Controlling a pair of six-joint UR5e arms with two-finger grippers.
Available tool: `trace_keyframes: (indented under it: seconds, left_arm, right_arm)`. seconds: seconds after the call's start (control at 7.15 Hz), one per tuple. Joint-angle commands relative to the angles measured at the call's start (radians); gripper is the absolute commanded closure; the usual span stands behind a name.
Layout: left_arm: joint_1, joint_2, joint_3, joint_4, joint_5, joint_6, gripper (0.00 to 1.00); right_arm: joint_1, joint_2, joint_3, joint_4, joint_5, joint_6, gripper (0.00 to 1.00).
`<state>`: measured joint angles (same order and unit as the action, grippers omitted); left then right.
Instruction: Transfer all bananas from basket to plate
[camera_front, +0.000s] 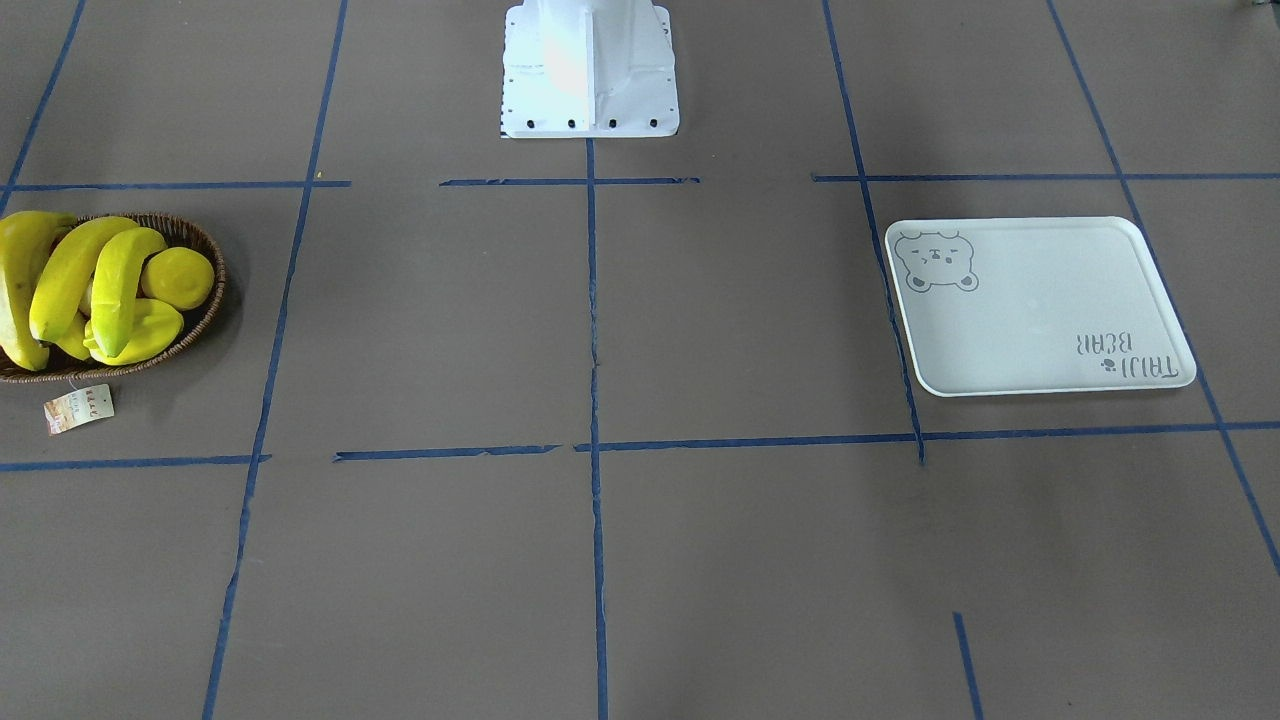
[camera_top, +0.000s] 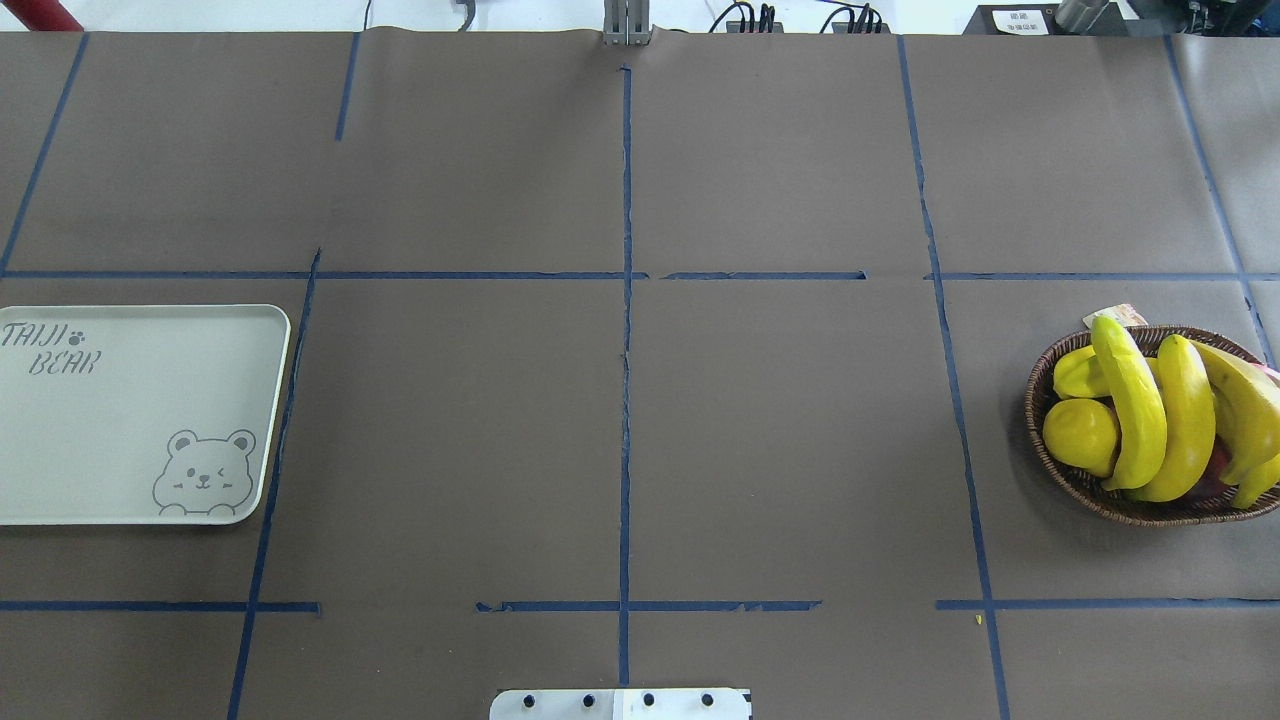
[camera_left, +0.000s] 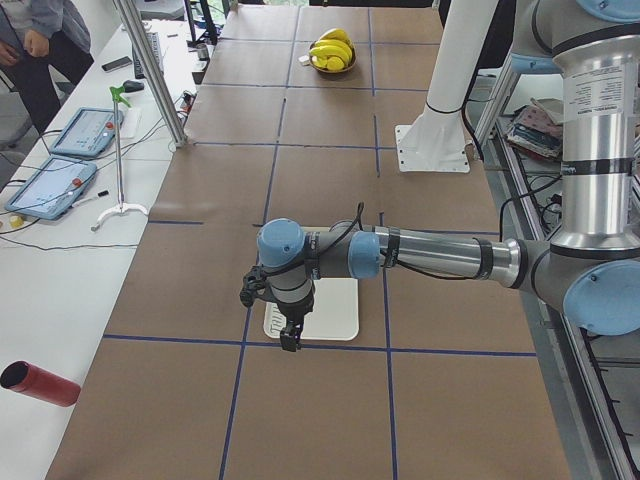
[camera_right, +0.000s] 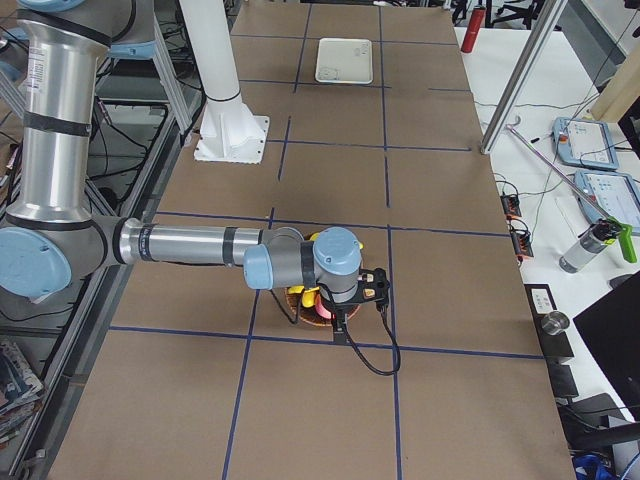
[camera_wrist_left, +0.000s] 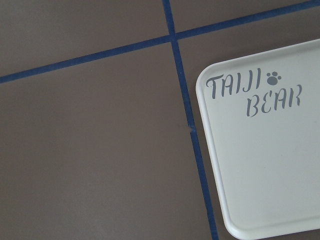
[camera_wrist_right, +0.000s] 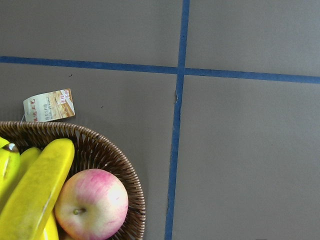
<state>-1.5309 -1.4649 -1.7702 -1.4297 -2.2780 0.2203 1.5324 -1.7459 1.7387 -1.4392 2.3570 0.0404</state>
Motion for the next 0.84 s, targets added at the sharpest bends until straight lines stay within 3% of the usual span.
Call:
trace_keyframes:
  seconds: [0.0, 0.42, 0.7]
  left_arm:
    - [0.0, 0.0, 0.0, -0.002, 0.0, 0.001, 0.0]
    - [0.003, 0.0, 0.0, 0.0, 0.0, -0.002, 0.0]
    - [0.003, 0.0, 0.0, 0.0, -0.002, -0.002, 0.0]
  right_arm:
    - [-0.002, 0.0, 0.005, 0.0, 0.001, 0.001, 0.0]
    - [-0.044, 0.002, 0.048, 0.0, -0.001, 0.0, 0.0]
    - [-0.128, -0.001, 0.192, -0.007, -0.007, 0.164, 0.0]
